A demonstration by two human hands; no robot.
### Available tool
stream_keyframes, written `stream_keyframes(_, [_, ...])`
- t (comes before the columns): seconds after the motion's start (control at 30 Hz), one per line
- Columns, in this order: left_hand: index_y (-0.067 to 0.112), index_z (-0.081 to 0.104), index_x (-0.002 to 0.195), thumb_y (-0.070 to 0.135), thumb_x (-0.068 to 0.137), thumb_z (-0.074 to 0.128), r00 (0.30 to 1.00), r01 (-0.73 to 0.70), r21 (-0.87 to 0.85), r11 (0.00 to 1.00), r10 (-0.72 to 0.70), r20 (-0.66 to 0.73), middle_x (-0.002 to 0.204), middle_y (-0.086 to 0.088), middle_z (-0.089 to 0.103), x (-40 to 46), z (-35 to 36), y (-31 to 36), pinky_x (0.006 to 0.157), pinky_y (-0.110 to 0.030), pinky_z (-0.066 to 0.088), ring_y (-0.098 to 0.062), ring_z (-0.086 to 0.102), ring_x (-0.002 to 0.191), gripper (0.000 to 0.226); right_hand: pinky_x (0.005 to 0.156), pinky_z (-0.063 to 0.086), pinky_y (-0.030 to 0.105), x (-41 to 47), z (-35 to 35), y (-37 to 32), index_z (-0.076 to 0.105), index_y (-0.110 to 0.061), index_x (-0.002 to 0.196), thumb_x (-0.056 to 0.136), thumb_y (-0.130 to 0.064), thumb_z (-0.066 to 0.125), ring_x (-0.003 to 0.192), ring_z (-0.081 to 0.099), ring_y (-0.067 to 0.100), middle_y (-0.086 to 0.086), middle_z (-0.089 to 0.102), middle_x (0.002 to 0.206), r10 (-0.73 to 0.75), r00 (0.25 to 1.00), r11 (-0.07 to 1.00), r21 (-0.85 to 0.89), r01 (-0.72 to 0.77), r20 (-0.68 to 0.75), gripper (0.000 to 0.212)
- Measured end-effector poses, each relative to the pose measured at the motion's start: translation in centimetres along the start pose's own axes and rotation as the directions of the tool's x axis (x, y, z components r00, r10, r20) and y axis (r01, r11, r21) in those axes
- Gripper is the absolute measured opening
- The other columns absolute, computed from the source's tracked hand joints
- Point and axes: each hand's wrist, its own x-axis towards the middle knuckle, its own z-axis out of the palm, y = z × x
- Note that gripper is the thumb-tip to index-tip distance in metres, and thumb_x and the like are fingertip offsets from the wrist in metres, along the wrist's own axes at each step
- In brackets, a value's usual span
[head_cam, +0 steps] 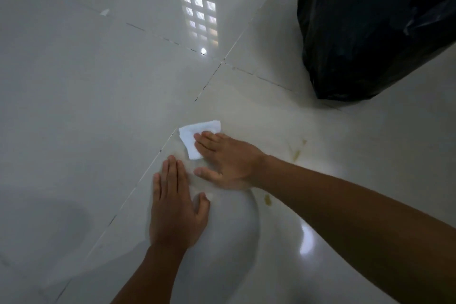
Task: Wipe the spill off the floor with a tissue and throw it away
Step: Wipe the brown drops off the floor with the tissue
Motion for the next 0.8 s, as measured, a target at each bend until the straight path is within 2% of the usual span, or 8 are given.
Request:
stream_keyframes(0.07, [-0.007, 0.026, 0.151, 0.043, 0.083, 0.038, 1.0, 0.002, 0.023, 1.0, -0.002, 0.014, 0.162, -0.025, 0.026, 0.0, 0.0, 0.0, 0.124, -0.054, 0.021, -0.037, 0.022, 0.153, 0.085, 0.123, 0.002, 0.032, -4.3, 1.1, 1.4, 0.015, -0.006, 0.158, 0.1, -0.062, 0.03, 0.154, 0.007, 0.022, 0.011, 0.01, 0.167, -0.05, 0.998, 0.997, -0.052, 0.052, 0.034, 0.082])
stream_keyframes(0.17, [-0.008, 0.029, 0.149, 0.04, 0.082, 0.039, 1.0, -0.007, 0.044, 0.999, 0.007, 0.002, 0.16, -0.027, 0.03, 0.0, 0.1, 0.0, 0.122, -0.055, 0.024, -0.04, 0.026, 0.15, 0.084, 0.124, 0.0, 0.034, -5.8, 0.3, 4.8, 0.005, -0.008, 0.159, 0.097, -0.068, 0.024, 0.154, 0.0, 0.021, 0.01, 0.0, 0.168, 0.166, 0.986, 0.975, -0.15, -0.166, -0.011, 0.089])
stream_keyframes(0.33, [-0.009, 0.031, 0.148, 0.04, 0.082, 0.037, 1.0, -0.006, 0.059, 0.998, 0.006, 0.004, 0.159, -0.028, 0.031, 0.1, 0.2, 0.1, 0.122, -0.056, 0.024, -0.04, 0.027, 0.15, 0.083, 0.125, 0.001, 0.039, -7.5, -1.2, 7.8, -0.002, -0.004, 0.158, 0.096, -0.069, 0.022, 0.154, -0.006, 0.022, 0.013, -0.008, 0.167, 0.515, 0.856, 0.856, -0.022, -0.516, -0.034, 0.092])
stream_keyframes(0.47, [-0.009, 0.032, 0.148, 0.04, 0.082, 0.037, 0.999, -0.022, 0.056, 0.998, 0.023, -0.023, 0.159, -0.029, 0.031, 0.1, 0.5, -0.2, 0.122, -0.057, 0.023, -0.041, 0.027, 0.15, 0.082, 0.123, -0.003, 0.034, -14.2, 1.5, 6.8, -0.005, -0.005, 0.157, 0.086, -0.079, 0.011, 0.154, -0.008, 0.022, 0.013, -0.01, 0.167, 0.619, 0.785, 0.785, 0.039, -0.618, -0.038, 0.104])
stream_keyframes(0.63, [-0.01, 0.032, 0.147, 0.039, 0.082, 0.037, 0.999, -0.03, 0.056, 0.998, 0.032, -0.035, 0.158, -0.03, 0.032, 0.1, 0.6, -0.1, 0.122, -0.057, 0.022, -0.043, 0.028, 0.149, 0.081, 0.121, -0.001, 0.038, -19.7, 2.1, 8.8, -0.007, -0.008, 0.158, 0.085, -0.081, 0.014, 0.153, -0.008, 0.022, 0.01, -0.011, 0.167, 0.835, 0.549, 0.544, 0.186, -0.818, -0.03, 0.105])
stream_keyframes(0.73, [-0.01, 0.031, 0.147, 0.039, 0.083, 0.037, 0.999, -0.028, 0.066, 0.997, 0.029, -0.024, 0.157, -0.031, 0.032, 0.1, 0.5, 0.1, 0.121, -0.058, 0.022, -0.044, 0.028, 0.149, 0.081, 0.124, -0.006, 0.042, -17.0, 1.7, 9.7, -0.012, -0.003, 0.156, 0.088, -0.079, 0.017, 0.152, -0.017, 0.025, 0.015, -0.017, 0.166, 0.901, 0.434, 0.419, 0.305, -0.855, -0.021, 0.105])
stream_keyframes(0.77, [-0.011, 0.031, 0.147, 0.038, 0.083, 0.036, 0.999, -0.029, 0.072, 0.997, 0.031, -0.022, 0.157, -0.031, 0.032, 0.1, 0.5, 0.1, 0.122, -0.058, 0.022, -0.044, 0.027, 0.149, 0.081, 0.124, -0.007, 0.043, -15.1, 1.3, 9.8, -0.012, 0.0, 0.155, 0.09, -0.078, 0.018, 0.152, -0.017, 0.027, 0.018, -0.017, 0.165, 0.908, 0.417, 0.402, 0.325, -0.856, -0.024, 0.106])
stream_keyframes(0.8, [-0.011, 0.031, 0.147, 0.038, 0.083, 0.036, 0.999, -0.027, 0.076, 0.997, 0.029, -0.021, 0.157, -0.031, 0.031, 0.1, 0.5, 0.2, 0.122, -0.058, 0.022, -0.044, 0.027, 0.149, 0.081, 0.124, -0.007, 0.044, -13.3, 0.9, 9.4, -0.01, 0.002, 0.155, 0.091, -0.076, 0.021, 0.152, -0.017, 0.028, 0.021, -0.015, 0.165, 0.896, 0.443, 0.428, 0.329, -0.842, -0.031, 0.105])
